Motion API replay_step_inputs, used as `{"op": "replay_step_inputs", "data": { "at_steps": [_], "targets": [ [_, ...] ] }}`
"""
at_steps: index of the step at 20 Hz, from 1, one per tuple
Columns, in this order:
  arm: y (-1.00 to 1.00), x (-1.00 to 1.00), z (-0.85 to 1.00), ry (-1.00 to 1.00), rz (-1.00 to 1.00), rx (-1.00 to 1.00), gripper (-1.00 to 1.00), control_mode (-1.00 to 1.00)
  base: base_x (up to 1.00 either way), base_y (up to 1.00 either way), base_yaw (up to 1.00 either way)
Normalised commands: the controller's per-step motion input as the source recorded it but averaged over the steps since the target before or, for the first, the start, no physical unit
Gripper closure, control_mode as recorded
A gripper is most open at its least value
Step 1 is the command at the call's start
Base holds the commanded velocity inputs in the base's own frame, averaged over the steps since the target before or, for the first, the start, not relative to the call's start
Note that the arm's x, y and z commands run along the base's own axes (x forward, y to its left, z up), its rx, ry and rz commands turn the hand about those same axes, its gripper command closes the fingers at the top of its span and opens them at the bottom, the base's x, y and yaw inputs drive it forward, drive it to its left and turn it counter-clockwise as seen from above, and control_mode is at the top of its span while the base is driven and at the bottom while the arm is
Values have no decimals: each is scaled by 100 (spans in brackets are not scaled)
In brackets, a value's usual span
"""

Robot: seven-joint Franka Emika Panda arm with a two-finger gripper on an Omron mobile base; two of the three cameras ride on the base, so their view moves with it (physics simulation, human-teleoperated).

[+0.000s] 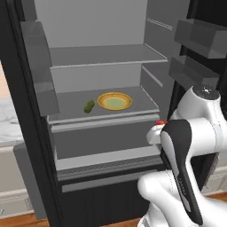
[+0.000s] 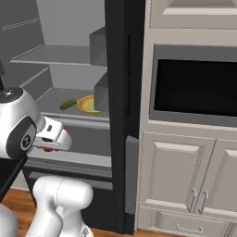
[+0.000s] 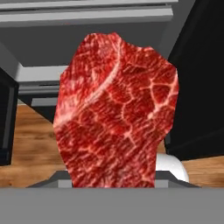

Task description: Retrieve the steak from the fridge and place it on the cutting board.

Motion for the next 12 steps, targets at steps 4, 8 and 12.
{"op": "replay_step_inputs", "data": {
  "at_steps": [4,8,12],
  "targets": [
    [0,0,0,0,0,0,100,100,-53,23,-8],
    [0,0,0,0,0,0,100,100,-68,34,-5],
    [0,0,0,0,0,0,100,100,-78,38,-5]
  ]
}}
